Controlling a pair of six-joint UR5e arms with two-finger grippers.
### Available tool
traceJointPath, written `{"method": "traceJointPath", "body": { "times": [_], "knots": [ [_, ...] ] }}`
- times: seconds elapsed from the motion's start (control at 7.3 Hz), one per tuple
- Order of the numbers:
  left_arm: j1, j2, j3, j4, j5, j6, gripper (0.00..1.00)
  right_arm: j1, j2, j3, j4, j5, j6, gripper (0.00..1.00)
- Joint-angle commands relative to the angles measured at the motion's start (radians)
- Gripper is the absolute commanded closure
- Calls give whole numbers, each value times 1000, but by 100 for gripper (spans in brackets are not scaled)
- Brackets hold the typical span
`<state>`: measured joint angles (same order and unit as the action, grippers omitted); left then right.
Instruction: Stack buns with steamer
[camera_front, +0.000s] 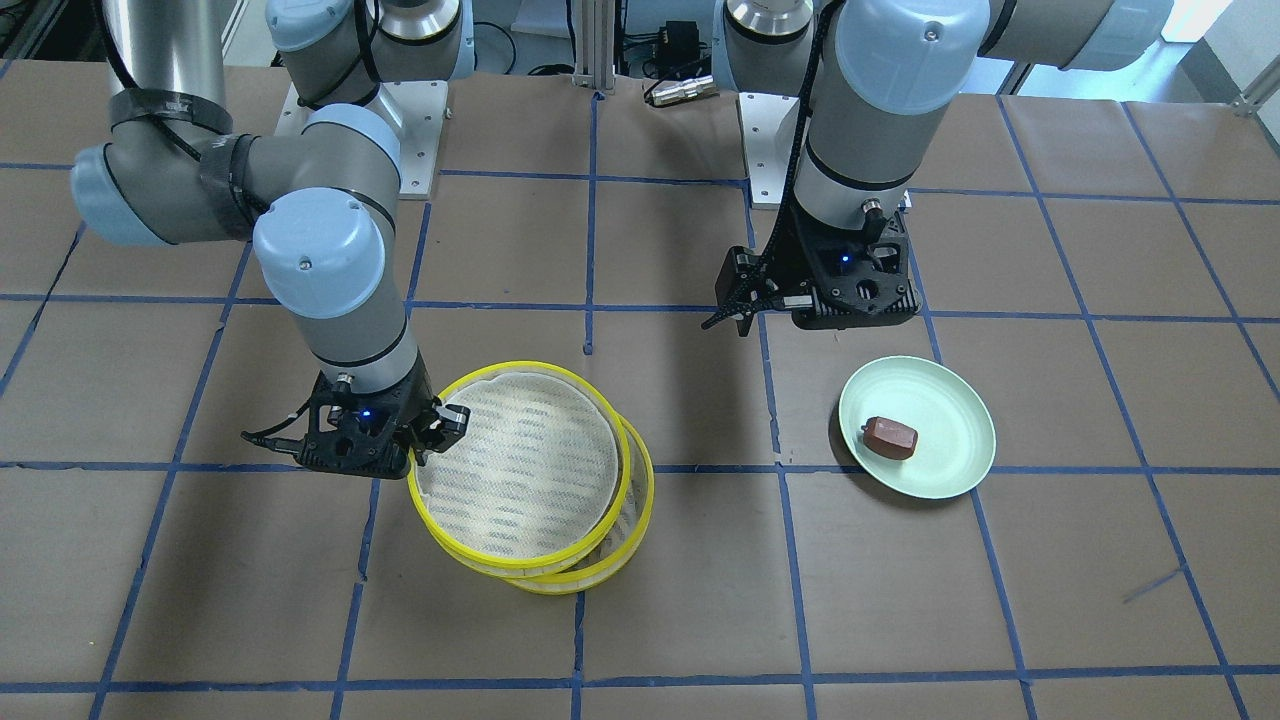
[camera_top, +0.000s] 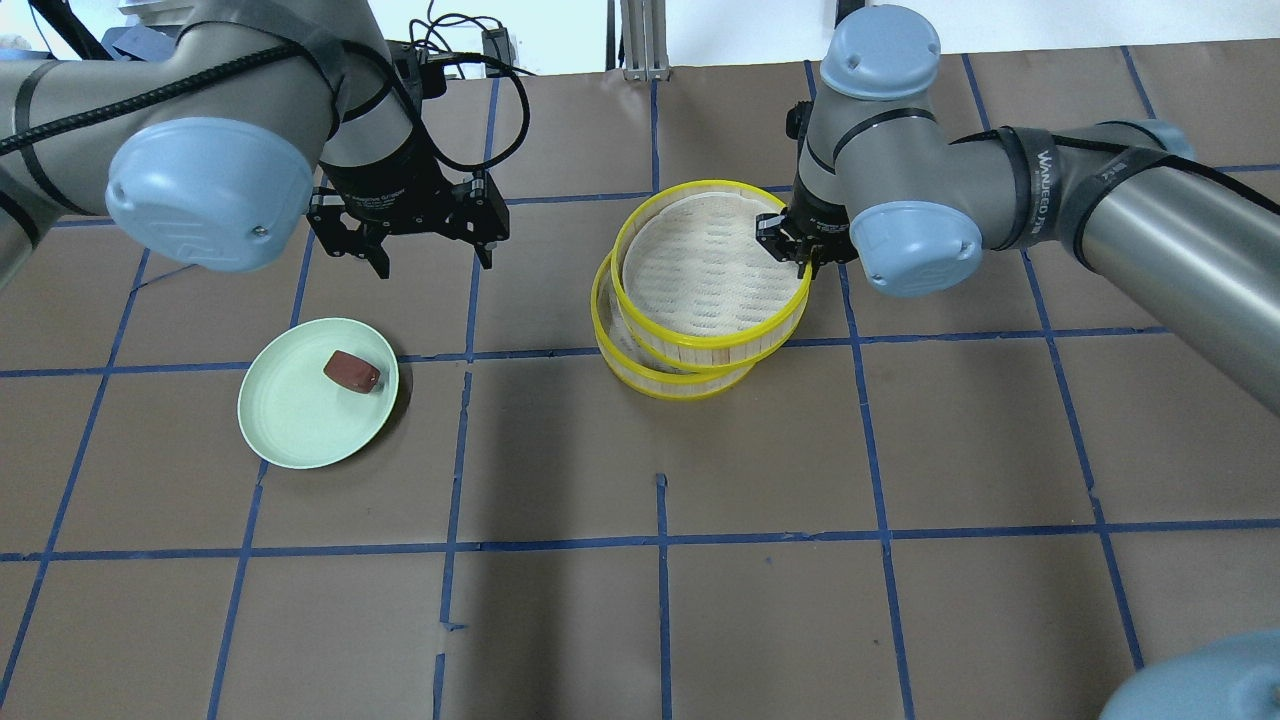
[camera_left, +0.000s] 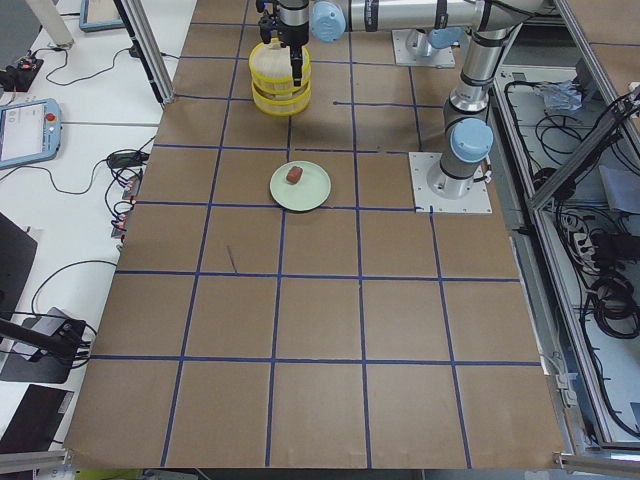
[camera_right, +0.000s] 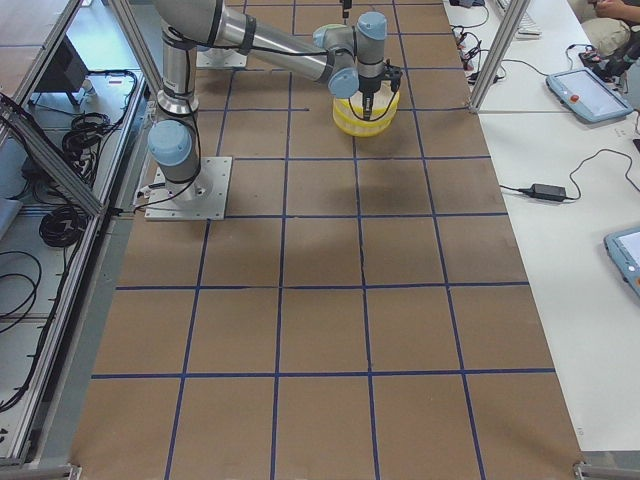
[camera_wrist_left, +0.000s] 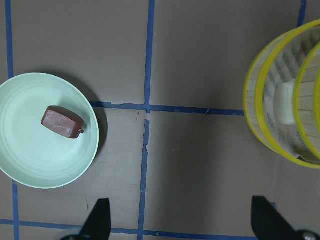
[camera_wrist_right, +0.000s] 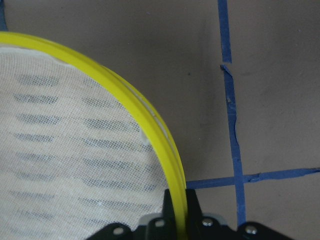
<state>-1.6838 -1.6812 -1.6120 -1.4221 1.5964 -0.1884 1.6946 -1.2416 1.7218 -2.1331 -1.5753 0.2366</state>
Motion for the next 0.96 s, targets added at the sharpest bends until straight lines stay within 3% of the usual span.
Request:
{"method": "traceJointPath", "body": {
  "times": [0.0, 0.27, 0.82],
  "knots": [
    [0, 0, 1, 2, 2, 0, 0, 25, 1, 12, -39, 4, 41, 96],
    [0, 0, 1, 2, 2, 0, 0, 28, 8, 7, -97, 6, 56, 96],
    [0, 0, 1, 2, 5, 3, 0, 30, 22, 22, -100, 14, 56, 96]
  ]
}}
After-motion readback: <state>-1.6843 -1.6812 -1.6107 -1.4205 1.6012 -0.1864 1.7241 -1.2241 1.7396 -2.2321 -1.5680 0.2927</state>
